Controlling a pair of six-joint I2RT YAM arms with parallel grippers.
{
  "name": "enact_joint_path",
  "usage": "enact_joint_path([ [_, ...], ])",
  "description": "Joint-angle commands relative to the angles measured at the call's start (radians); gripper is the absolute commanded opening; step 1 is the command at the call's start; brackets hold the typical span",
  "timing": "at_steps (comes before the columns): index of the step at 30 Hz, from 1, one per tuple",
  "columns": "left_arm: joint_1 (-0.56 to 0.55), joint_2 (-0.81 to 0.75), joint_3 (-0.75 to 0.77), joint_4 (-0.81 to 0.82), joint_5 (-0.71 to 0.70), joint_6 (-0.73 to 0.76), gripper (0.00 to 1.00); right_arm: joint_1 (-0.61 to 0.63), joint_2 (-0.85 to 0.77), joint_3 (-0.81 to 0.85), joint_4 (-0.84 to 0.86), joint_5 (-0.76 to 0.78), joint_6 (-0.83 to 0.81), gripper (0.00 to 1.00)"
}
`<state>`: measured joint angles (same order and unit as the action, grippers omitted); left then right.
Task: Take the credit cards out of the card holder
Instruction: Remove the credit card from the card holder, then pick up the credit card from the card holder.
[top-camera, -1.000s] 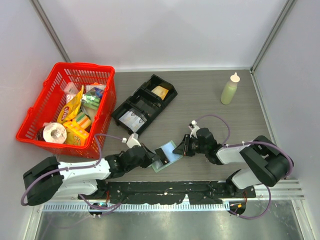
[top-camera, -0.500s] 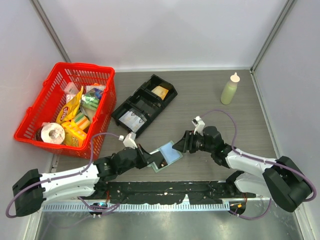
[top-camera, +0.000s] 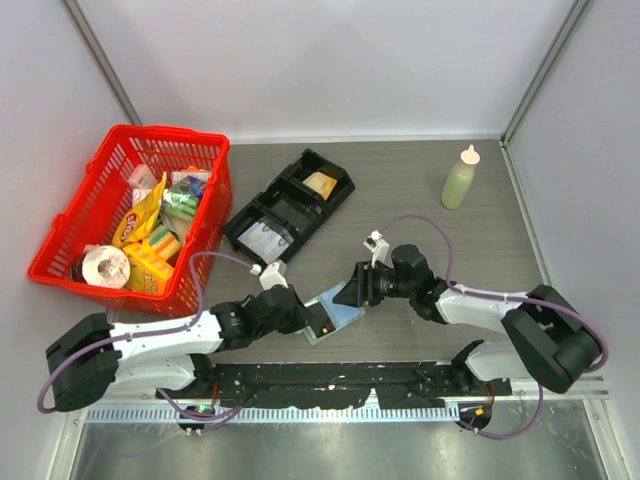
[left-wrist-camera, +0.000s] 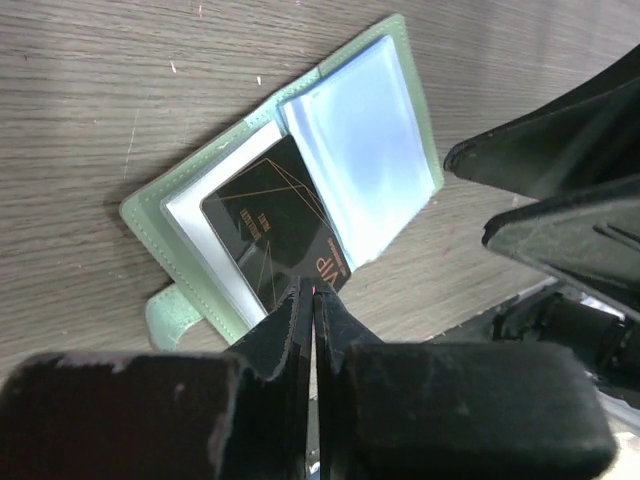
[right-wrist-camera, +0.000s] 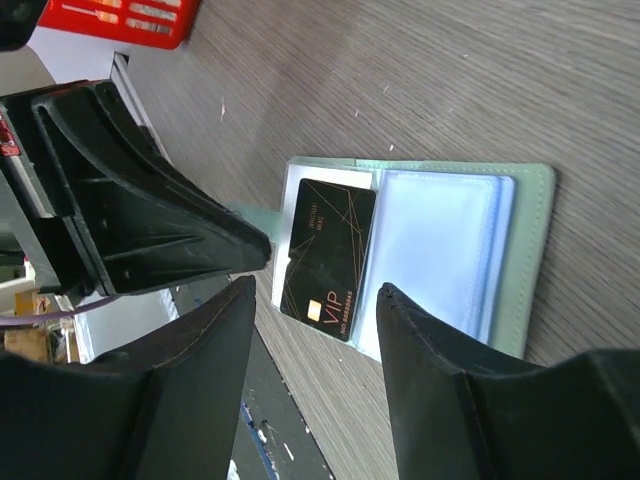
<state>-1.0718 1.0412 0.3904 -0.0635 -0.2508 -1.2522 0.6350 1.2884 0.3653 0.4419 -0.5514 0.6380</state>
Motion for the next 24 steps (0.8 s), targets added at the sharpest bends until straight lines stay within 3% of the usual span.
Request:
enact_joint_path([
  [1, 0.004, 0.107, 0.068, -0.054, -0.01, -0.006, 0.04, 0.035, 0.087, 0.083, 0.055, -0.048, 0.0, 0.54],
  [8, 0.004, 0.145, 0.062, -0.116, -0.027, -0.041, 0.0, 0.075, 0.218, 0.156, 0.06, -0.059, -0.011, 0.47],
  [24, 0.007, 0.243, 0.071, -0.125, -0.002, -0.056, 0.0, 0.084, 0.417, 0.219, -0.002, -0.018, -0.054, 0.42],
])
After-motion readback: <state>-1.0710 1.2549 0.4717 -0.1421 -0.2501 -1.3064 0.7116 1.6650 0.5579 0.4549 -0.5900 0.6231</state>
